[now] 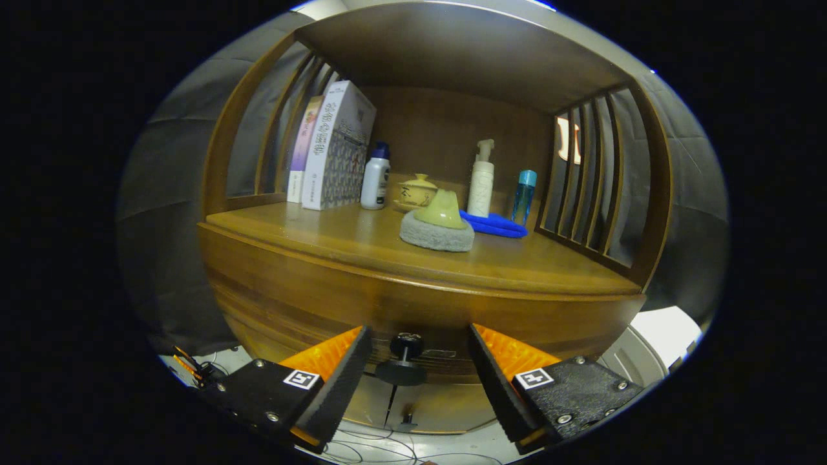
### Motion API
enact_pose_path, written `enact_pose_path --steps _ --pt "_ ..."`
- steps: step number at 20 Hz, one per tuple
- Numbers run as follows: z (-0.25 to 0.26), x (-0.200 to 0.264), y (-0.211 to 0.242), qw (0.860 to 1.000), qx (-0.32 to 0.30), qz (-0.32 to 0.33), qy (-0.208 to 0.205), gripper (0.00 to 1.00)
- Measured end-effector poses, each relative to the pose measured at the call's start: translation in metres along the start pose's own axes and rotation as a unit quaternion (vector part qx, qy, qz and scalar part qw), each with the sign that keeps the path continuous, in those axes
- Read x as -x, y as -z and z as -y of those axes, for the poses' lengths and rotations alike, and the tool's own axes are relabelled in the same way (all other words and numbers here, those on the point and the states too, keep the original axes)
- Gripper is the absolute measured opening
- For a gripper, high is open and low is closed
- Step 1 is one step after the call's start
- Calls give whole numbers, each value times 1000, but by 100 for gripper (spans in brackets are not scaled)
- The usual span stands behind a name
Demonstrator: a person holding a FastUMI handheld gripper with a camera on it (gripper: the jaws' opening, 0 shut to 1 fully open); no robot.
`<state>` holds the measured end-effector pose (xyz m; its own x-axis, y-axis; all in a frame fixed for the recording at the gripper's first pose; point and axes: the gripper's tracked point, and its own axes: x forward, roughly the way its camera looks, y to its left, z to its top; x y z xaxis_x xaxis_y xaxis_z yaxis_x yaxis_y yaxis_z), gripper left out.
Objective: Pull open the drawer, take out the items inside it, and place them on the countertop above the cabinet.
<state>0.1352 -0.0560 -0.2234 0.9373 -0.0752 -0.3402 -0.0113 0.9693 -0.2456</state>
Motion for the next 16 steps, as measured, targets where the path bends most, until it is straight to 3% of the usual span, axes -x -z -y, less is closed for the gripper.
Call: enact_pose_path --steps 3,4,8,12,14,16 --pt "17 34 -43 999 17 43 -8 94" --pt "32 43 -55 999 11 40 14 94" --pt "54 112 -110 998 1 65 12 94" --pt "65 194 -155 990 -44 133 35 93" --pt "60 232 -173 986 -53 155 19 93" --pt "72 253 -189 982 -32 179 51 94"
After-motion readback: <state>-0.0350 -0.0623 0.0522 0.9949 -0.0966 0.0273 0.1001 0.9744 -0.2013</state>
